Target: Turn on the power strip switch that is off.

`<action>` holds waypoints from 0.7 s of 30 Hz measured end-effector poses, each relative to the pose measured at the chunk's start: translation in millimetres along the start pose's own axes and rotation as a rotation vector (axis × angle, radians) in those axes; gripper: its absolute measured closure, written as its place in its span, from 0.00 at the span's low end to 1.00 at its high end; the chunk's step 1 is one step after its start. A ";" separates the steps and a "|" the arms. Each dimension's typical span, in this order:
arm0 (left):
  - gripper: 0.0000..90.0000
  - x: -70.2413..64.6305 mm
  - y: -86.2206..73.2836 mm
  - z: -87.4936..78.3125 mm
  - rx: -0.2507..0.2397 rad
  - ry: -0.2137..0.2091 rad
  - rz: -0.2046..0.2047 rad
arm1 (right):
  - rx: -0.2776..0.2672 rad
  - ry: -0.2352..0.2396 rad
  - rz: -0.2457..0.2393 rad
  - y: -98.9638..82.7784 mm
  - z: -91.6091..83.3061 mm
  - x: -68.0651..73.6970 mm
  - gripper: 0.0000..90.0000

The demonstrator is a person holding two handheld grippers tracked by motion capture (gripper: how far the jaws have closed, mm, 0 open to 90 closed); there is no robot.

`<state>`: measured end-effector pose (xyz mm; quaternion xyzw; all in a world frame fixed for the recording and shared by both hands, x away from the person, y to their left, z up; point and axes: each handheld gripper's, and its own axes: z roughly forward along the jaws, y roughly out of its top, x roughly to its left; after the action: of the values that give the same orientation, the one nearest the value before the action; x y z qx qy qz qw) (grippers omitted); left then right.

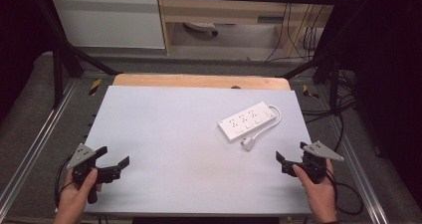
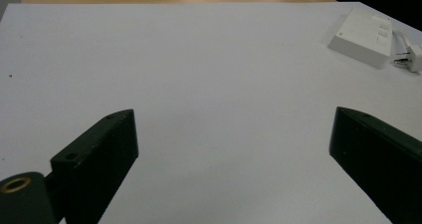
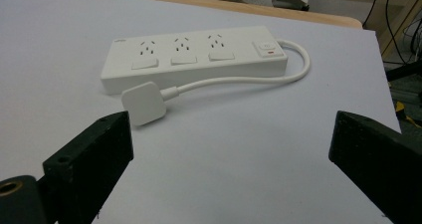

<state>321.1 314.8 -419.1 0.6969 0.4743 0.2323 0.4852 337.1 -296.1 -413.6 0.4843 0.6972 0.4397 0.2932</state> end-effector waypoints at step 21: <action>0.06 0.1 -0.9 -0.4 0.005 -0.007 0.000 | -0.006 -0.015 -0.026 27.1 -9.9 17.0 0.04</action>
<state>320.5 315.2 -419.7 0.6988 0.4734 0.2287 0.4851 334.1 -279.6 -384.7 0.4776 0.7000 0.4342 0.3055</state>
